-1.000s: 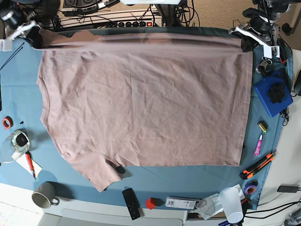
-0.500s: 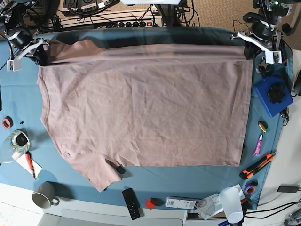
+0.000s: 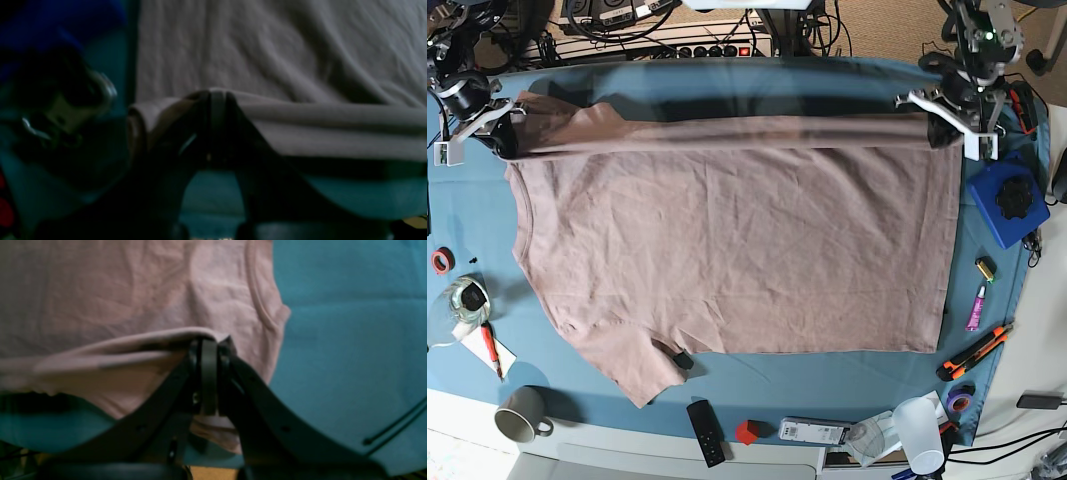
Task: Fold the T-shirt properly
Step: 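Fold the collar edge over the shirt body toward the hem with both grippers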
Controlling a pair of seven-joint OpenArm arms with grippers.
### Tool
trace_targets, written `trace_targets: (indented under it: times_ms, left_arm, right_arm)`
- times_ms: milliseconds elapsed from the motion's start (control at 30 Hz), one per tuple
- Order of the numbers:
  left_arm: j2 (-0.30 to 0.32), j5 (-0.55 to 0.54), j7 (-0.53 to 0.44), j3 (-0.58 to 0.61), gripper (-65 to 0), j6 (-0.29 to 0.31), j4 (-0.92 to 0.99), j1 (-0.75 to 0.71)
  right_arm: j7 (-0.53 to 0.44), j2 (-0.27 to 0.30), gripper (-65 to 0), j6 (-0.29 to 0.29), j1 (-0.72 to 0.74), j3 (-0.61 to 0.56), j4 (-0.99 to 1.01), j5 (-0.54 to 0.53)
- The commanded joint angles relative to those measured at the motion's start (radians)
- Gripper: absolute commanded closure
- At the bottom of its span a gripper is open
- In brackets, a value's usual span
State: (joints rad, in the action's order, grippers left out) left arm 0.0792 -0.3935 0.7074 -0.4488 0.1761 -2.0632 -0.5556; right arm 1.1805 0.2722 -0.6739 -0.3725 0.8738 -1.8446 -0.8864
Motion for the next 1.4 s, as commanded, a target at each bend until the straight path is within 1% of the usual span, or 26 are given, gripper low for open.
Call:
trace_targets:
  times_ms: [0, 67, 167, 267, 367, 467, 533, 600, 900, 1033, 1167, 1367]
  left_arm:
    - [0.012, 0.001, -0.026, -0.005, 0.0, -0.003, -0.018, -0.003]
    - [0.027, -0.002, -0.028, -0.005, 0.0, 0.003, -0.010, 0.010]
    - [0.066, -0.002, -0.028, -0.005, 0.0, 0.004, 0.021, 0.038]
    - [0.097, -0.002, -0.028, -0.005, 0.0, 0.004, 0.050, 0.063]
    - [0.111, -0.004, -0.027, -0.005, 0.0, 0.005, 0.065, 0.089]
    - [0.115, -0.037, -0.028, -0.005, 0.0, 0.009, 0.082, 0.112]
    - [0.120, -0.040, -0.028, -0.002, 0.0, 0.034, 0.100, 0.131]
    - [0.122, -0.036, -0.028, 0.000, 0.0, 0.045, 0.119, 0.152]
    - [0.124, -0.037, -0.027, 0.002, 0.0, 0.047, 0.263, 0.267]
    - [0.124, -0.038, -0.026, 0.002, 0.0, 0.047, 0.293, 0.303]
    - [0.124, -0.037, -0.026, 0.002, 0.0, 0.047, 0.335, 0.346]
    - [0.124, -0.037, -0.025, 0.002, 0.0, 0.047, 0.400, 0.412]
  right_arm:
    - [-0.037, 0.035, 0.0, 0.006, 0.010, 0.009, -0.012, -0.005]
    - [-0.048, 0.045, 0.0, 0.006, 0.018, 0.008, -0.012, -0.002]
    - [-0.054, 0.052, 0.0, 0.013, 0.039, -0.002, -0.011, 0.053]
    - [-0.087, 0.073, 0.0, 0.027, 0.043, -0.053, 0.012, 0.079]
    - [-0.111, 0.080, 0.0, 0.028, 0.056, -0.122, 0.032, 0.126]
    - [-0.113, 0.079, 0.0, 0.038, 0.096, -0.177, 0.053, 0.177]
    - [-0.116, 0.080, 0.0, 0.043, 0.130, -0.200, 0.076, 0.211]
    - [-0.122, 0.080, 0.0, 0.043, 0.160, -0.214, 0.106, 0.230]
    - [-0.126, 0.080, 0.0, 0.042, 0.286, -0.219, 0.282, 0.233]
    - [-0.140, 0.080, 0.0, 0.039, 0.324, -0.220, 0.331, 0.234]
    - [-0.161, 0.080, 0.0, 0.039, 0.365, -0.220, 0.370, 0.278]
    - [-0.171, 0.080, 0.0, 0.039, 0.435, -0.220, 0.463, 0.282]
